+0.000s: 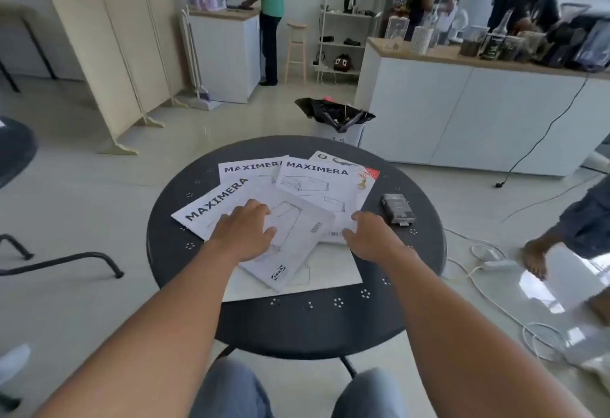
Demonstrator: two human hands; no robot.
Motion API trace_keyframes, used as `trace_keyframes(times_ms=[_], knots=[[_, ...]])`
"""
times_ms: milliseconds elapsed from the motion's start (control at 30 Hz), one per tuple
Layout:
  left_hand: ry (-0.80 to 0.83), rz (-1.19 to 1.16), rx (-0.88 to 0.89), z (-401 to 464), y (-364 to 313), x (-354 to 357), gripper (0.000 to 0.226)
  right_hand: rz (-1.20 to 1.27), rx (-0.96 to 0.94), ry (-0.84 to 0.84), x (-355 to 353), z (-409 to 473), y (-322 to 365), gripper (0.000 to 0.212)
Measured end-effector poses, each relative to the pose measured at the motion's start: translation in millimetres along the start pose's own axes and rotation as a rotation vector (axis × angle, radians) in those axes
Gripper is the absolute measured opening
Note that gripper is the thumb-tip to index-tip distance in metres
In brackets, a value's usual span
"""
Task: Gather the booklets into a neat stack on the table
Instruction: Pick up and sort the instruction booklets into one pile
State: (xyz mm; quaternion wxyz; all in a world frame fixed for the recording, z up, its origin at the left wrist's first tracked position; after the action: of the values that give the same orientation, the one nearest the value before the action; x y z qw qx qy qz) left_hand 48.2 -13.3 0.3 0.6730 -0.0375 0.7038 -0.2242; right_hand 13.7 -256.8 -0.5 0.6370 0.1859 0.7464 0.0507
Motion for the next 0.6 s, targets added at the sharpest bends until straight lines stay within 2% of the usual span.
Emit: trace_keyframes(times_ms=[233, 367, 500, 600], knots=[[0.026, 0.053, -0.185, -24, 22, 2, 0.059, 0.007, -0.005, -0.042, 2, -15, -5, 0.052], [0.033, -0.015, -0.302, -24, 37, 14, 0.064, 0.066, 0.026, -0.136, 5, -6, -13, 0.044], [0.022, -0.030, -0.311, -16, 49, 26, 0.060, 0.131, 0.047, -0.199, 4, 4, -14, 0.039], [-0.070, -0.074, -0.291, -8, 54, 27, 0.055, 0.169, 0.056, -0.207, 2, 15, -7, 0.046]])
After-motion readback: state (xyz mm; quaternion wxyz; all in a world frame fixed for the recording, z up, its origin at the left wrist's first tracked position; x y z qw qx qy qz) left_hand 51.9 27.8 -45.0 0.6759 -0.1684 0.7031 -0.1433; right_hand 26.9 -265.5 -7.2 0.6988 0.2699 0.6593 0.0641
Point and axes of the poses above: each hand's wrist, its own z-axis towards the middle knuckle, its own x-axis out of the palm, y = z × x, the point moved 5 cm from there along z, towards the middle knuckle, and after that the axes turned 7 degrees about -z, right-handed, at the moved point
